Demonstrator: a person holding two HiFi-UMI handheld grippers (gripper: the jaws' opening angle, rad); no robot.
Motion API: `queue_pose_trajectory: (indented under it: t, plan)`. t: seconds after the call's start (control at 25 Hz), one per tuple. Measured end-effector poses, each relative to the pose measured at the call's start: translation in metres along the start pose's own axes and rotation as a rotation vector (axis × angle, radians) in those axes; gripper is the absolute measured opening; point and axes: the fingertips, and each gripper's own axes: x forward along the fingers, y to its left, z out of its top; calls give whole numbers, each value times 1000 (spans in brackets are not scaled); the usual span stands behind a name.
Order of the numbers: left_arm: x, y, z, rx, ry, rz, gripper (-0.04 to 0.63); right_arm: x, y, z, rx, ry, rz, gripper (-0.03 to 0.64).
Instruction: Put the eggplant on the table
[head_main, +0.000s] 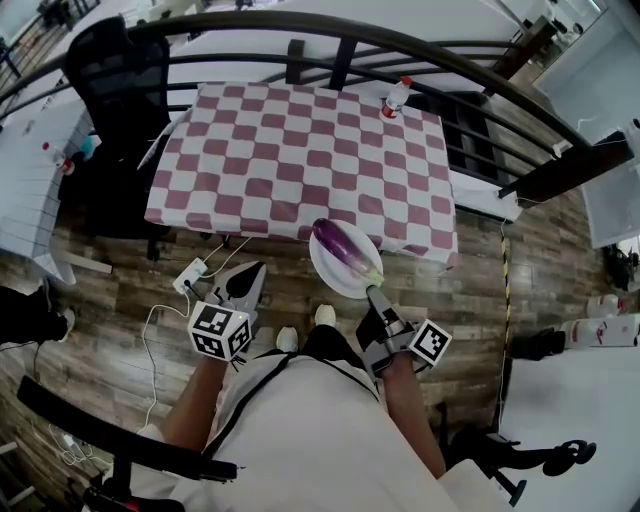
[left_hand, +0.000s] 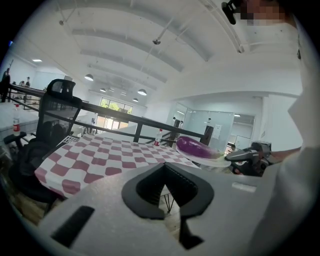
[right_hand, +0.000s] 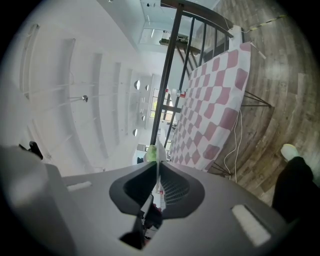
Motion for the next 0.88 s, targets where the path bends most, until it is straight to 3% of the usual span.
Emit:
queue_pose_trajectory:
  t: [0.48, 0.88]
  plan:
    - [6, 27, 4, -27, -11, 86, 6, 46, -1, 13, 6, 86, 19, 32]
    - [62, 47, 34, -25, -23, 127, 6, 102, -7, 60, 5, 160, 21, 32]
